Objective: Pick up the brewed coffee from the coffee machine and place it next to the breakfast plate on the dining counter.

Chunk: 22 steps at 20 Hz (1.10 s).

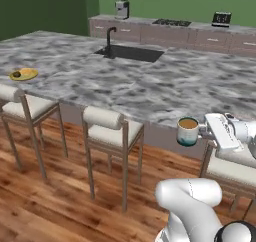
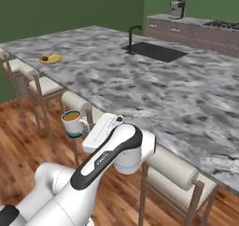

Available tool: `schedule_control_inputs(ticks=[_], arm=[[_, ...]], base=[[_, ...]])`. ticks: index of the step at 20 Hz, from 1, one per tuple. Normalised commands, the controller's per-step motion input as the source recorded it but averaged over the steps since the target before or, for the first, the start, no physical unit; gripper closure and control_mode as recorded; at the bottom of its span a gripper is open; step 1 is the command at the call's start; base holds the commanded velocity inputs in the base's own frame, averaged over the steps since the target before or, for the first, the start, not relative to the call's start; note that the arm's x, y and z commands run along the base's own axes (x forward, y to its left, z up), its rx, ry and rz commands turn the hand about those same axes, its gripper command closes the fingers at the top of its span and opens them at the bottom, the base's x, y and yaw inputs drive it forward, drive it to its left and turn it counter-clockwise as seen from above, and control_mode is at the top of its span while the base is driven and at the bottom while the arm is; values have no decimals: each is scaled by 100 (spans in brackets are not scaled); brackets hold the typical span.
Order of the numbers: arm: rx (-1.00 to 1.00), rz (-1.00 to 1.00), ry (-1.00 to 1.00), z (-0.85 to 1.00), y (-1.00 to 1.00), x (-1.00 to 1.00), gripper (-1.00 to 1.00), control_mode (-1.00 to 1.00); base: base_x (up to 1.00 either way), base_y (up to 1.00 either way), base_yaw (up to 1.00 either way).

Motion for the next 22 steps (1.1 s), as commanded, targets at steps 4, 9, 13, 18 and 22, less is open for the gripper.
schedule_control_inputs(ticks=[4,9,13,18,22], arm=[[0,0,0,0,0,0,100,100],[0,0,0,0,0,0,100,100],[0,0,0,0,0,0,100,100],[0,0,0,0,0,0,100,100],[0,0,0,0,0,0,100,100]], base=[[84,100,-43],[74,100,-32],[78,100,-22],[83,100,-20],[85,100,-19]])
